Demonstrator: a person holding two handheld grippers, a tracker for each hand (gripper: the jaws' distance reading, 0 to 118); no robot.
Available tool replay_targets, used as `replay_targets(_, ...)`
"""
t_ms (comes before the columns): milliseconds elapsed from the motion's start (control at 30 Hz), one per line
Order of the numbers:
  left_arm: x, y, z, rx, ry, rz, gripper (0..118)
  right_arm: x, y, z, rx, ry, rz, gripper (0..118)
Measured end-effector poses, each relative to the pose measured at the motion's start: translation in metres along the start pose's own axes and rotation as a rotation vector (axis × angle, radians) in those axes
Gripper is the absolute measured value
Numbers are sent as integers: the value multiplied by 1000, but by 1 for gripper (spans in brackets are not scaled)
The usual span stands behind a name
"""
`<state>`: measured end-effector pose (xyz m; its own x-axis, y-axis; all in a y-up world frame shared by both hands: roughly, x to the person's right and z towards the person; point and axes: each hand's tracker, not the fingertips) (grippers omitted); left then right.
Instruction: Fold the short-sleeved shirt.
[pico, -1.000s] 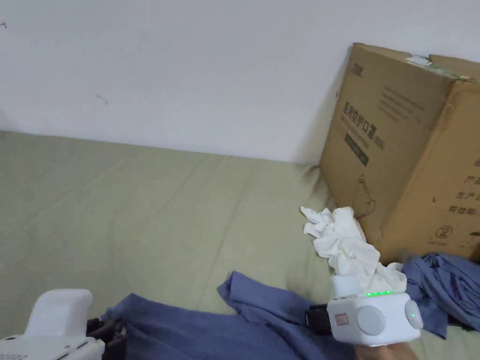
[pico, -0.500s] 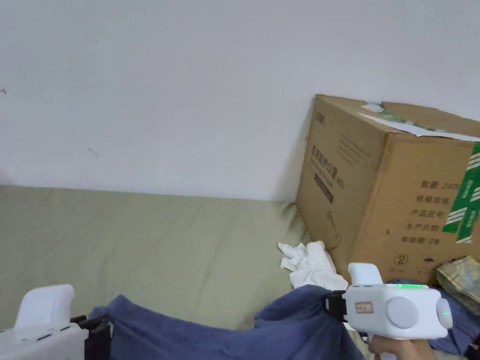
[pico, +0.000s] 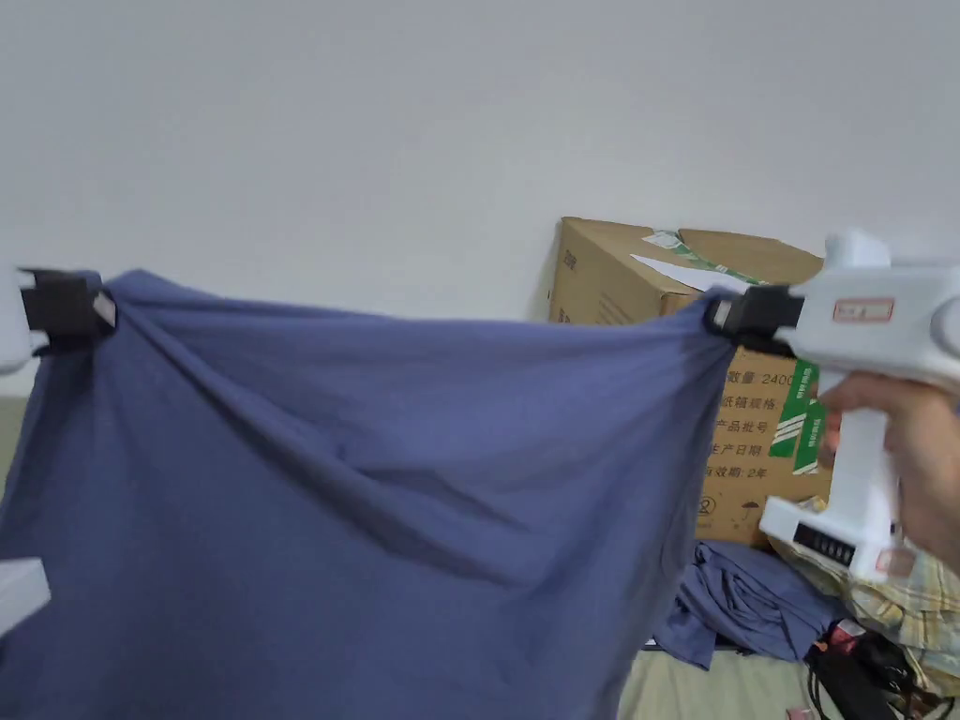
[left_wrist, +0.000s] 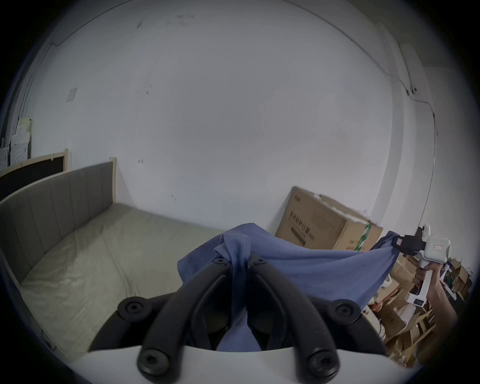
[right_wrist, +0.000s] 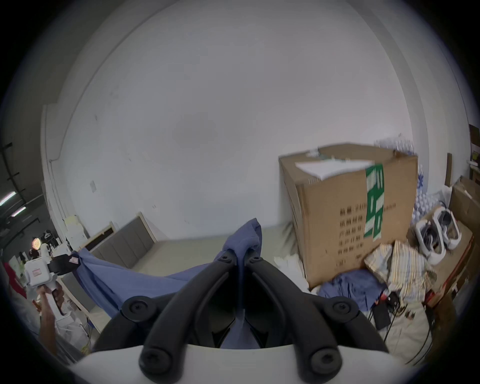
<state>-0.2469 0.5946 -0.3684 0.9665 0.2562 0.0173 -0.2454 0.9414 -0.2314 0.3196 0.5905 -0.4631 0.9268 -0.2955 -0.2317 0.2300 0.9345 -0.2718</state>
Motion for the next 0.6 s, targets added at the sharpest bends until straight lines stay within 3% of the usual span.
replay_targets(233,-13,32,1,-11,-4,14,12,-42,77,22,112,41,23,5)
replay_targets(333,-16,32,2,48,14,-66,12,-60,92,20,124,36,47,5)
replay_targets(600,-29,53,-14,0,54,-36,12,-87,105,-5,112,37,73,5)
